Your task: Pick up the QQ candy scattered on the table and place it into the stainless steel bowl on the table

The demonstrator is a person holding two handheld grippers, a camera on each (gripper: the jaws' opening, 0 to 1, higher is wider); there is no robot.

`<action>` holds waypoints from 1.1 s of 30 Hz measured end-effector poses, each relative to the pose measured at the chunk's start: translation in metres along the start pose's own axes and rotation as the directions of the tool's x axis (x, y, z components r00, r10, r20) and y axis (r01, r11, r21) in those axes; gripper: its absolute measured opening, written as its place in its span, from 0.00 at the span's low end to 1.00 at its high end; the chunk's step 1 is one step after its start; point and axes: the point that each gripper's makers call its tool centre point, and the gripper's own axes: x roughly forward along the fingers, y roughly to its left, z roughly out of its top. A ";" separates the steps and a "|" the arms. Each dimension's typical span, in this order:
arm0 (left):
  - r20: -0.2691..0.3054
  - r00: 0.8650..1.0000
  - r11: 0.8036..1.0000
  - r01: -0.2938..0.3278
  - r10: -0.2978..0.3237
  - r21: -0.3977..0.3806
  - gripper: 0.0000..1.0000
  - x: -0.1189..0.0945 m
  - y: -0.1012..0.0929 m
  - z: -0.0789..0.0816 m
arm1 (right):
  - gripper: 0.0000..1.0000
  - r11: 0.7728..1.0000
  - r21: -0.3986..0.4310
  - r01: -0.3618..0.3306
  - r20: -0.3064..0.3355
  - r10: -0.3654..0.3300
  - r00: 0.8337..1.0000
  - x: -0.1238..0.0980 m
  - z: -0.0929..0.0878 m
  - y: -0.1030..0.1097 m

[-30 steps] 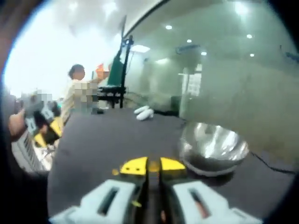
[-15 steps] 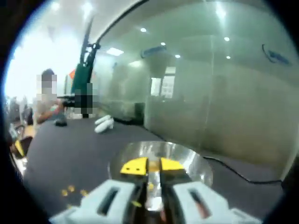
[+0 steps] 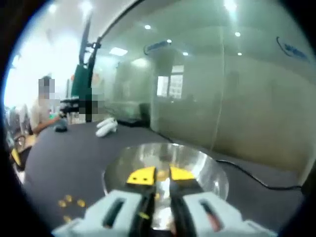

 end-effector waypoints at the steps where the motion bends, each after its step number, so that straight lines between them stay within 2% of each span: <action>1: 0.000 1.000 1.000 0.000 0.000 0.000 0.31 0.000 0.000 0.000 | 0.15 1.000 0.003 -0.004 -0.001 0.004 1.000 0.000 -0.001 0.000; 16: 0.003 1.000 1.000 -0.011 0.011 -0.007 0.31 0.000 0.001 0.002 | 0.14 0.998 -0.036 -0.048 -0.016 0.047 0.999 -0.007 -0.004 0.023; 22: 0.005 1.000 1.000 -0.006 0.006 0.002 0.31 0.001 0.000 0.005 | 0.14 0.997 -0.027 -0.069 -0.006 0.069 0.998 -0.014 -0.003 0.033; 29: -0.002 1.000 1.000 -0.008 0.008 -0.010 0.31 0.002 -0.001 0.001 | 0.14 0.997 0.006 -0.073 0.061 0.073 0.995 -0.043 0.005 0.048; 33: -0.002 1.000 1.000 -0.007 0.007 -0.013 0.31 0.003 -0.001 0.000 | 0.14 0.995 0.000 -0.098 0.084 0.097 0.992 -0.067 0.001 0.063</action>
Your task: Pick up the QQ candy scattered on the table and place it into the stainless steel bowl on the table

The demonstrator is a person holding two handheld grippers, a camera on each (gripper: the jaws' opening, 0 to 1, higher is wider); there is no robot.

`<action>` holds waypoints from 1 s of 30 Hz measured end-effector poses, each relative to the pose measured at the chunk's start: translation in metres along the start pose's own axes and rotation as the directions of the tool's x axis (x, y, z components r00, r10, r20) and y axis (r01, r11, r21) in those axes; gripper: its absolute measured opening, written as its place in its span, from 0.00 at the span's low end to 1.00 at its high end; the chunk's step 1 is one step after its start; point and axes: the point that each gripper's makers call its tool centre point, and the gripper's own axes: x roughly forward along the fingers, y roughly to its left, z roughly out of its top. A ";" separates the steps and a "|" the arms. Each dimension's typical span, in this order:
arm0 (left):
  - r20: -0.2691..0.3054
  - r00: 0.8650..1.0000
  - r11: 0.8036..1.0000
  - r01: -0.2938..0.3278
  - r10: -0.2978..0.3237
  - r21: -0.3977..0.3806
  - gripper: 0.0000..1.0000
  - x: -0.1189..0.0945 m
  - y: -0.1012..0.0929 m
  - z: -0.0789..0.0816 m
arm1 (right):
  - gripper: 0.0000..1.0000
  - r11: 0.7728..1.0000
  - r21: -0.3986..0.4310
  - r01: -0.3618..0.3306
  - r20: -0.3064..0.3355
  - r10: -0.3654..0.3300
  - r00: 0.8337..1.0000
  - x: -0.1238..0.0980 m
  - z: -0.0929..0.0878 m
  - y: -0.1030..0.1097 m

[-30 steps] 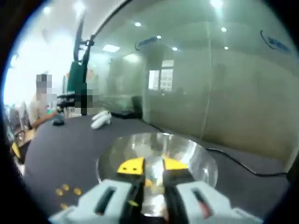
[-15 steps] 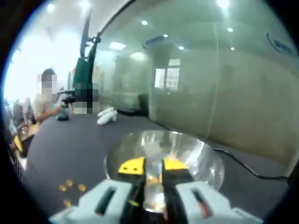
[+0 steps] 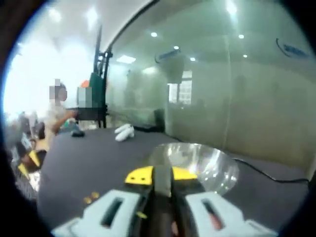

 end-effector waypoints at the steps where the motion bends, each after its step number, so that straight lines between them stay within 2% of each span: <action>1: 0.001 1.000 1.000 0.001 -0.001 0.000 0.31 0.000 0.000 0.000 | 0.14 1.000 -0.004 -0.006 0.001 0.006 1.000 -0.007 -0.002 0.005; 2: 0.001 1.000 1.000 0.002 -0.002 0.002 0.31 0.001 0.000 0.001 | 0.14 1.000 0.007 -0.011 0.000 0.011 1.000 -0.014 -0.004 0.009; 3: -0.001 1.000 1.000 0.002 -0.002 0.006 0.31 0.001 0.000 0.001 | 0.13 0.998 0.067 -0.003 -0.008 0.004 1.000 -0.023 -0.008 0.015; 4: -0.003 1.000 1.000 0.001 -0.001 0.010 0.31 0.001 0.000 0.001 | 0.13 0.997 0.073 -0.022 0.031 0.019 0.999 -0.032 -0.004 0.022; 5: -0.002 1.000 1.000 0.001 -0.001 0.009 0.31 0.002 0.000 0.001 | 0.14 0.998 0.049 -0.035 0.048 0.033 0.998 -0.041 -0.004 0.030; 6: -0.001 1.000 1.000 0.002 -0.002 0.005 0.31 0.002 0.000 0.000 | 0.14 0.999 0.040 -0.036 0.036 0.035 0.999 -0.047 -0.008 0.034; 8: -0.004 1.000 1.000 0.001 -0.001 0.006 0.31 0.002 0.000 -0.001 | 0.14 0.999 -0.031 -0.041 0.015 0.041 0.999 -0.063 -0.019 0.045; 10: -0.004 1.000 1.000 0.006 -0.006 0.004 0.31 0.003 -0.001 -0.001 | 0.14 0.996 -0.047 -0.074 -0.019 0.073 0.997 -0.070 -0.034 0.055; 14: -0.006 1.000 1.000 0.010 -0.010 0.012 0.31 0.006 -0.003 -0.001 | 0.14 0.996 -0.016 -0.089 -0.052 0.089 0.995 -0.074 -0.055 0.060; 18: 0.010 1.000 1.000 0.013 -0.013 0.008 0.31 0.007 -0.004 0.004 | 0.14 0.996 0.020 -0.090 -0.038 0.091 0.995 -0.079 -0.057 0.057; 25: 0.001 1.000 1.000 0.008 -0.008 0.008 0.31 0.005 -0.003 0.001 | 0.14 0.993 0.014 -0.114 -0.077 0.115 0.990 -0.078 -0.075 0.057; 27: 0.001 1.000 1.000 0.007 -0.007 0.008 0.31 0.005 -0.003 0.001 | 0.14 0.991 -0.028 -0.128 -0.082 0.125 0.989 -0.076 -0.078 0.058; 30: 0.002 1.000 1.000 0.008 -0.008 0.009 0.31 0.004 -0.004 0.001 | 0.14 0.987 -0.013 -0.162 -0.081 0.160 0.984 -0.071 -0.086 0.058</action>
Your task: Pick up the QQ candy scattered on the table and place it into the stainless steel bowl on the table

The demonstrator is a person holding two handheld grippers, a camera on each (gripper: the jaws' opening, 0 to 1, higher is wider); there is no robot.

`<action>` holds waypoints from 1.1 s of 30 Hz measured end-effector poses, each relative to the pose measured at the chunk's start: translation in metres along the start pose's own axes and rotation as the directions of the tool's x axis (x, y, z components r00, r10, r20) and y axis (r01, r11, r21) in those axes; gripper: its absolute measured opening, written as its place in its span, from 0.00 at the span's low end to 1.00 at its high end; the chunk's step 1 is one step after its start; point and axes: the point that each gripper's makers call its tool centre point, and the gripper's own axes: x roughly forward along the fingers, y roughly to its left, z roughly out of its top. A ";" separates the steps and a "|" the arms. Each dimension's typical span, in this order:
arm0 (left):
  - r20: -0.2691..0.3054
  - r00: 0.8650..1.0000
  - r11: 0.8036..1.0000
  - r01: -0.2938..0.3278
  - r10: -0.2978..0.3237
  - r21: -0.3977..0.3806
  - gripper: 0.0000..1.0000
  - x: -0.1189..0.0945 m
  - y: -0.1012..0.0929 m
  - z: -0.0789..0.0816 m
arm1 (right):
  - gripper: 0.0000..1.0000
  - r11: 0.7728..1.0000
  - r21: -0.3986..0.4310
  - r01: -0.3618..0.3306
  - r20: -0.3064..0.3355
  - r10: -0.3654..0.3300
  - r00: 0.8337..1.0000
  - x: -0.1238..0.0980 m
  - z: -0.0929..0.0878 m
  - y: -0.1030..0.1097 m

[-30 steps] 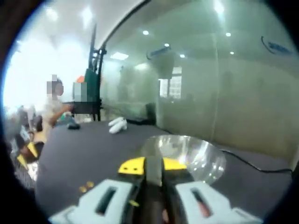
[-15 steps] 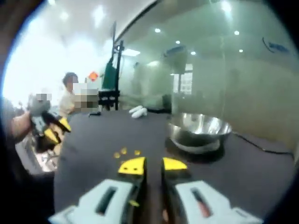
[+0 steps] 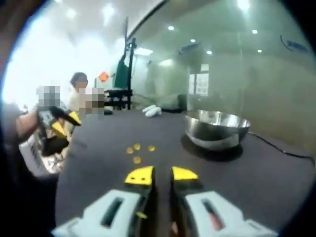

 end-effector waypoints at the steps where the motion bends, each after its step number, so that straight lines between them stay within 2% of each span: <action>1: -0.001 1.000 1.000 0.000 0.000 0.001 0.31 0.000 0.000 0.000 | 0.14 1.000 -0.004 -0.005 -0.006 0.005 1.000 0.003 -0.003 0.000; 8: -0.007 1.000 1.000 0.001 -0.001 0.000 0.31 -0.002 -0.001 -0.001 | 0.14 0.996 -0.024 -0.089 -0.052 0.087 0.995 0.019 -0.010 0.010; 15: 0.001 1.000 1.000 -0.003 0.003 -0.003 0.31 -0.002 0.000 0.001 | 0.15 0.986 -0.035 -0.161 -0.065 0.158 0.985 0.036 -0.008 0.021; 20: -0.013 1.000 1.000 -0.006 0.006 -0.004 0.31 -0.002 0.000 -0.003 | 0.15 0.973 -0.037 -0.229 -0.077 0.225 0.971 0.045 -0.008 0.034; 24: -0.020 1.000 1.000 -0.009 0.009 -0.001 0.31 -0.003 0.001 -0.004 | 0.15 0.970 -0.045 -0.240 -0.096 0.235 0.967 0.054 -0.010 0.038; 28: -0.022 1.000 1.000 -0.010 0.010 -0.001 0.31 -0.003 0.001 -0.004 | 0.15 0.965 -0.033 -0.261 -0.082 0.257 0.963 0.059 -0.007 0.045; 33: -0.030 0.999 1.000 -0.012 0.012 0.009 0.31 -0.003 0.002 -0.004 | 0.15 0.959 -0.049 -0.278 -0.109 0.271 0.956 0.068 -0.009 0.049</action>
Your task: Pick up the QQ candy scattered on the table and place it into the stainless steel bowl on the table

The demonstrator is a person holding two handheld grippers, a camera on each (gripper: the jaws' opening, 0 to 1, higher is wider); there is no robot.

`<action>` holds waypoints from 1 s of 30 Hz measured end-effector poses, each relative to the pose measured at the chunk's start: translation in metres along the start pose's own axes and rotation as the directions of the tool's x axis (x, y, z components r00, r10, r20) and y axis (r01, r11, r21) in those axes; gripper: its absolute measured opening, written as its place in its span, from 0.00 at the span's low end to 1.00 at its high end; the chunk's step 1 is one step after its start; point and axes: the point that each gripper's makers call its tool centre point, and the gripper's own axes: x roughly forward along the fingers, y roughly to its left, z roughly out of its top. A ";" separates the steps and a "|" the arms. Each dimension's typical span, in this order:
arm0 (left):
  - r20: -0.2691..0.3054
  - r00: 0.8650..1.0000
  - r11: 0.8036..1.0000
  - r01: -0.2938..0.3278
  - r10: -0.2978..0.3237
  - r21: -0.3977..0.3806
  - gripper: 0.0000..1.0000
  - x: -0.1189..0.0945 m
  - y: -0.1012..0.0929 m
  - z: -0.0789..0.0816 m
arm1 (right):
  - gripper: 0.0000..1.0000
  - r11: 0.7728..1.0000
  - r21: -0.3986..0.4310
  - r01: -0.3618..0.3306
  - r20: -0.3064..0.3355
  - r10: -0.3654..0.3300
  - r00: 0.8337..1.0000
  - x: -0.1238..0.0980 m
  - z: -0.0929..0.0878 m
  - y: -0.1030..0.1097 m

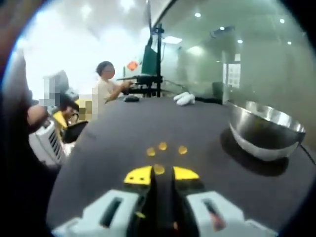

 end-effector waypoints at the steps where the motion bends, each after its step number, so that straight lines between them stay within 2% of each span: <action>1: -0.002 1.000 1.000 0.000 0.000 0.004 0.31 0.000 0.000 0.000 | 0.15 1.000 0.001 -0.004 0.000 0.004 1.000 0.001 0.001 0.000; 13: 0.000 1.000 1.000 -0.011 0.011 -0.002 0.31 -0.005 0.002 -0.001 | 0.15 0.999 -0.015 -0.050 -0.040 0.049 0.998 0.017 -0.005 0.008; 22: -0.003 1.000 1.000 -0.021 0.021 -0.006 0.31 -0.010 0.004 -0.004 | 0.13 0.999 0.001 -0.048 -0.031 0.048 0.998 0.017 -0.005 0.007; 30: -0.005 1.000 1.000 -0.017 0.017 -0.005 0.31 -0.008 0.002 -0.004 | 0.09 0.998 -0.044 -0.051 -0.027 0.050 0.998 0.018 -0.004 0.009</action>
